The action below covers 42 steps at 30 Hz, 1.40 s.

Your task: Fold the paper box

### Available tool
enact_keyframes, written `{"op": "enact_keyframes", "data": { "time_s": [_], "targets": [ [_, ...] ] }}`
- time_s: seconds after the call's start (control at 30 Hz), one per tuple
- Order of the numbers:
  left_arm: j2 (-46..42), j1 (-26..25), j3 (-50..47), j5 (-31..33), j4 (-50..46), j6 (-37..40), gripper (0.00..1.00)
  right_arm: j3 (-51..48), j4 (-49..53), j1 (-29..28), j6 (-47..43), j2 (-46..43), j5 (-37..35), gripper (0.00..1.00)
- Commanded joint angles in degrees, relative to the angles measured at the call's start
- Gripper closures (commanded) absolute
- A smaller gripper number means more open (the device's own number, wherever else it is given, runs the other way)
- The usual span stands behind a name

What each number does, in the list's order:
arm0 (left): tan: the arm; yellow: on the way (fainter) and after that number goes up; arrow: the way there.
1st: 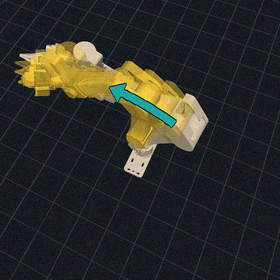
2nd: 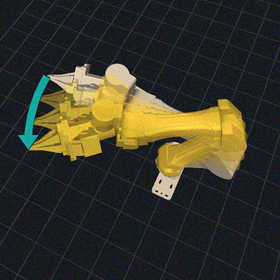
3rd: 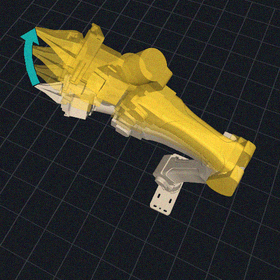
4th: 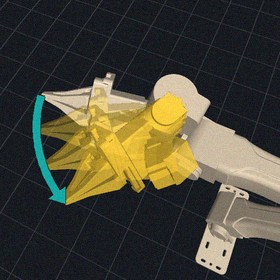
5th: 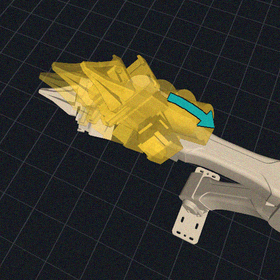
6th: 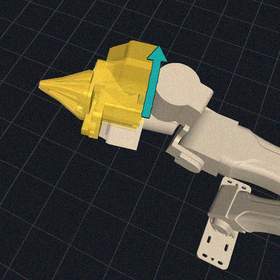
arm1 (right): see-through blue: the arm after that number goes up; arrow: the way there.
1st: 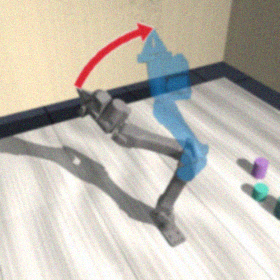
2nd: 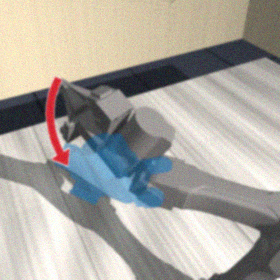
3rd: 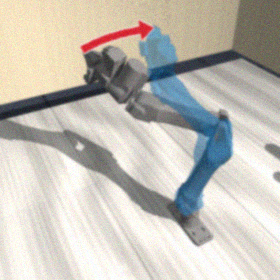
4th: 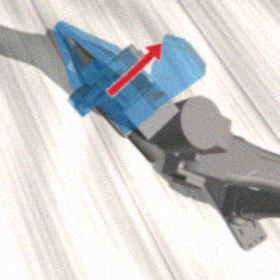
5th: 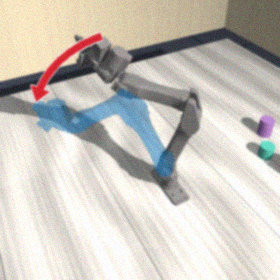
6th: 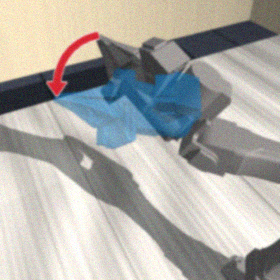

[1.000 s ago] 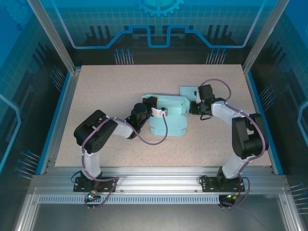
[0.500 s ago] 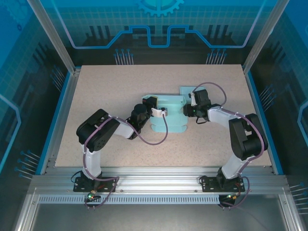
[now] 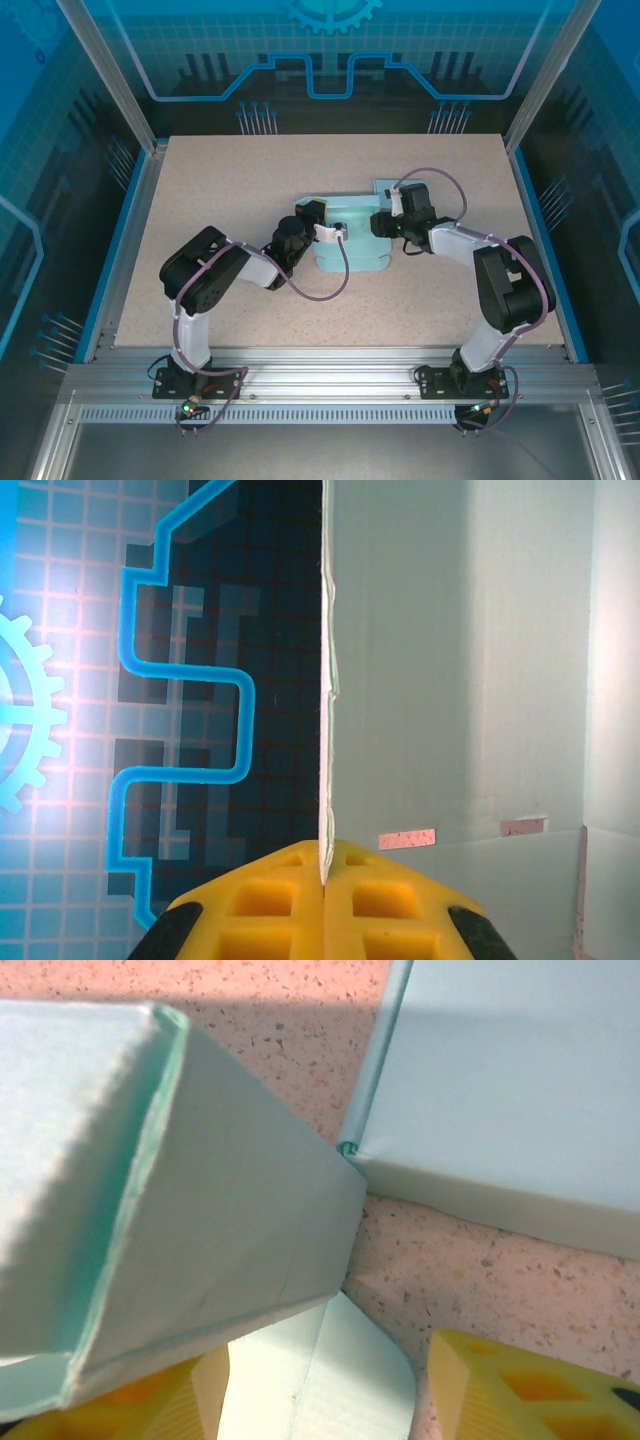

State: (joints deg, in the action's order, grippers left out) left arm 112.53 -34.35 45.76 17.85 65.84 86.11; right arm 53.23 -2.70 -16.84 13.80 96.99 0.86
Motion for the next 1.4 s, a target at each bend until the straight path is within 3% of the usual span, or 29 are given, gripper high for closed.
{"op": "enact_keyframes", "data": {
  "time_s": [0.0, 0.43, 0.73, 1.13, 1.37],
  "targets": [
    [0.85, -0.3, -0.16, -1.16, -0.54, 0.22, 1.0, -0.21, -5.9, -1.09, -0.62, 0.35, 0.51, 0.41],
    [3.2, -0.29, -0.37, -0.72, 1.04, 2.22, 1.0, -2.25, -12.42, -2.01, -1.12, 2.42, 0.49, 0.37],
    [3.4, -0.3, -0.05, -1.48, -0.01, 1.49, 1.0, -1.5, -15.61, -2.92, -1.05, 3.63, -5.25, 0.38],
    [2.2, -0.34, -0.11, -2.19, -0.41, -0.86, 1.0, 0.77, -13.48, -4.55, -1.24, 3.64, -16.02, 0.54],
    [1.03, -0.45, 0.11, -2.92, -1.15, -3.55, 0.99, 3.36, -11.48, -5.71, -1.26, 5.54, -19.57, 0.72]
  ]
}}
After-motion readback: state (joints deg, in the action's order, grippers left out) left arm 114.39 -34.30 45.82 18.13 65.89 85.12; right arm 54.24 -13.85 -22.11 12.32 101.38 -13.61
